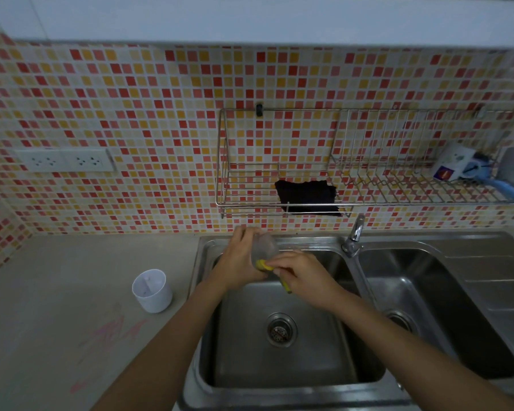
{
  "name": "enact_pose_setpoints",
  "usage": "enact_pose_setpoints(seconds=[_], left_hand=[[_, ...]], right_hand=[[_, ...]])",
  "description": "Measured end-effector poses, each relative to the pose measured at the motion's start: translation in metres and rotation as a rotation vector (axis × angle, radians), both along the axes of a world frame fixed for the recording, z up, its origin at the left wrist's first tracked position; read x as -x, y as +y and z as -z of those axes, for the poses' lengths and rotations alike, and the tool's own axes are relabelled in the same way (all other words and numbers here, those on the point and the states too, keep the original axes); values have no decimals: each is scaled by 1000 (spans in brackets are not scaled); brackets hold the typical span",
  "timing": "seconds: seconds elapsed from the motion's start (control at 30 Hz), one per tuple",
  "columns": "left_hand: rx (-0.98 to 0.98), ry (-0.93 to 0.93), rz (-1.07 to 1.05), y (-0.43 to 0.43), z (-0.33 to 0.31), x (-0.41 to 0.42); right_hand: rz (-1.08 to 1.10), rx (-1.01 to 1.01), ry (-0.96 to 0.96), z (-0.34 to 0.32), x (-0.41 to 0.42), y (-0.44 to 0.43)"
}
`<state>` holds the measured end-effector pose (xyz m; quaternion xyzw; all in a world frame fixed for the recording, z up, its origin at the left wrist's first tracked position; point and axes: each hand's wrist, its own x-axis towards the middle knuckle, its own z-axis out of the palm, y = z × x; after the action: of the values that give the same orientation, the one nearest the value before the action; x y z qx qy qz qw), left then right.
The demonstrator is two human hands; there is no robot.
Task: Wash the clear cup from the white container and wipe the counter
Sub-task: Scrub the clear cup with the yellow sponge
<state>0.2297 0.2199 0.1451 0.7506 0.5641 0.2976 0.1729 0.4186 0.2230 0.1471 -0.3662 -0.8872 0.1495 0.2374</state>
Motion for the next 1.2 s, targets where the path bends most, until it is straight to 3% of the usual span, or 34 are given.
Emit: enact_pose_setpoints(seconds=[0.27,0.5,0.7,0.9,1.2], left_hand=[[9,155,34,3,-6,1],[24,143,64,0,-8,9],[24,120,98,-1,-7,6],[41,131,52,1,-12,15],[103,93,157,2,-17,9]], right_hand=[[-23,-376,-335,-11,-5,9],[-21,-190,-187,7,-1,-2],[1,-369,-316,-10,-4,5],[-53,-254,-124,-1,-10,-9],[-70,-333,-255,5,-15,7]])
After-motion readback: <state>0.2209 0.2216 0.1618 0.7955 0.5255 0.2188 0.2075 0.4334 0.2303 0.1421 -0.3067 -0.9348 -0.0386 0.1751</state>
